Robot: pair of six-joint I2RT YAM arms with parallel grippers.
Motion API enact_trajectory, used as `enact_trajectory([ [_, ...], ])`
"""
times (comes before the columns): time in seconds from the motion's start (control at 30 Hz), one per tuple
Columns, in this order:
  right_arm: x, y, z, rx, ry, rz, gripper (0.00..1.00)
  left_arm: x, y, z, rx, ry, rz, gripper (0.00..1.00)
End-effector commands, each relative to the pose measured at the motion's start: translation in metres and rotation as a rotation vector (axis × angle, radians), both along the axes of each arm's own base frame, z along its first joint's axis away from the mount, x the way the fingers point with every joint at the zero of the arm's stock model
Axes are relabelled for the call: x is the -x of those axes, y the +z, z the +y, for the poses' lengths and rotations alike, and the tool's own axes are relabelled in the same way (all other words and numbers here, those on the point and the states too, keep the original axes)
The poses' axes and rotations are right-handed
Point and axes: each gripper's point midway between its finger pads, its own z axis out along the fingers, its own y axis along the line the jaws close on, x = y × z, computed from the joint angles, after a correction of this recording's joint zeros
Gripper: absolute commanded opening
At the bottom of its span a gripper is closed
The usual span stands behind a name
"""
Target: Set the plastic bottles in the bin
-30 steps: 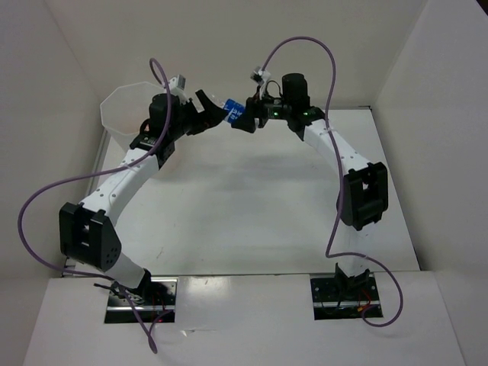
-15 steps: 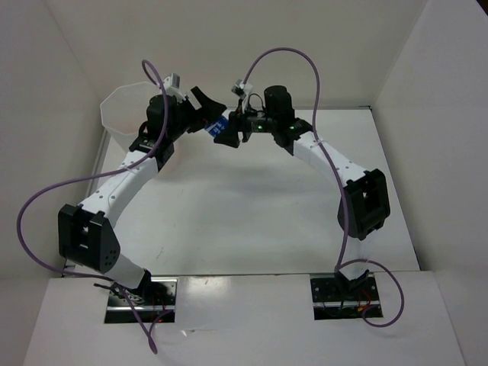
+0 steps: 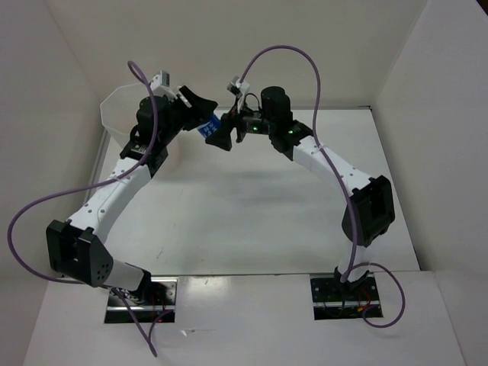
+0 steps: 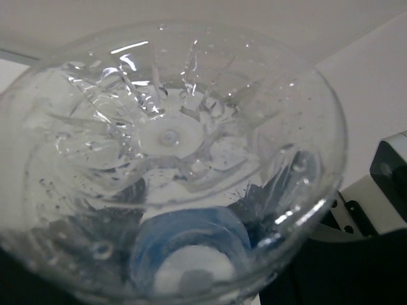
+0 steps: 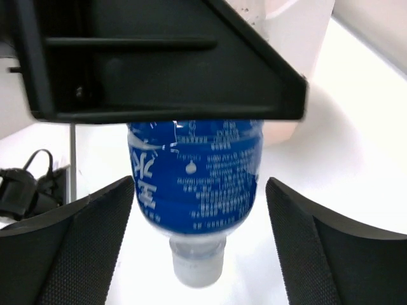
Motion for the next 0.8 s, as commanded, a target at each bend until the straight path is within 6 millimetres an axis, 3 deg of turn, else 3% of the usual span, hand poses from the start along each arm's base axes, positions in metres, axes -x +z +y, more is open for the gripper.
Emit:
enact_trajectory([
  [0.0, 0.019, 0.073, -0.007, -0.110, -0.014, -0.162, 0.99, 0.007, 0.037, 0.018, -0.021, 0.069, -0.099, 0.60],
  [0.1, 0.020, 0.078, -0.016, -0.109, -0.059, -0.168, 0.99, 0.001, 0.047, 0.045, -0.082, 0.176, -0.107, 0.60],
  [0.13, 0.027, 0.090, -0.023, -0.116, -0.069, -0.207, 0.99, 0.001, 0.060, 0.062, -0.096, 0.245, -0.125, 0.61],
  [0.2, 0.029, 0.091, -0.032, -0.116, -0.110, -0.234, 0.99, -0.003, 0.069, 0.100, -0.143, 0.395, -0.134, 0.61],
  [0.23, 0.036, 0.103, -0.040, -0.125, -0.123, -0.273, 0.99, -0.004, 0.080, 0.126, -0.151, 0.514, -0.148, 0.61],
  [0.3, 0.035, 0.100, -0.051, -0.116, -0.184, -0.283, 0.99, -0.001, 0.097, 0.162, -0.183, 0.627, -0.178, 0.61],
  [0.37, 0.037, 0.108, -0.060, -0.119, -0.223, -0.310, 0.99, -0.006, 0.115, 0.185, -0.203, 0.715, -0.202, 0.61],
  [0.5, 0.022, 0.100, -0.076, -0.090, -0.357, -0.291, 0.99, -0.014, 0.114, 0.237, -0.310, 0.934, -0.159, 0.64],
  [0.57, 0.019, 0.098, -0.079, -0.085, -0.383, -0.275, 0.99, -0.027, 0.100, 0.253, -0.352, 0.997, -0.116, 0.64],
  [0.63, 0.017, 0.096, -0.081, -0.077, -0.398, -0.269, 0.99, -0.041, 0.086, 0.261, -0.379, 0.999, -0.073, 0.72],
  [0.67, 0.013, 0.092, -0.081, -0.069, -0.410, -0.263, 0.99, -0.044, 0.078, 0.263, -0.397, 0.982, -0.045, 0.77],
  [0.7, 0.009, 0.092, -0.084, -0.071, -0.439, -0.255, 0.99, -0.048, 0.073, 0.263, -0.402, 0.979, -0.036, 0.92],
  [0.77, 0.002, 0.085, -0.087, -0.064, -0.483, -0.222, 0.99, -0.054, 0.069, 0.256, -0.407, 0.933, -0.030, 1.00],
])
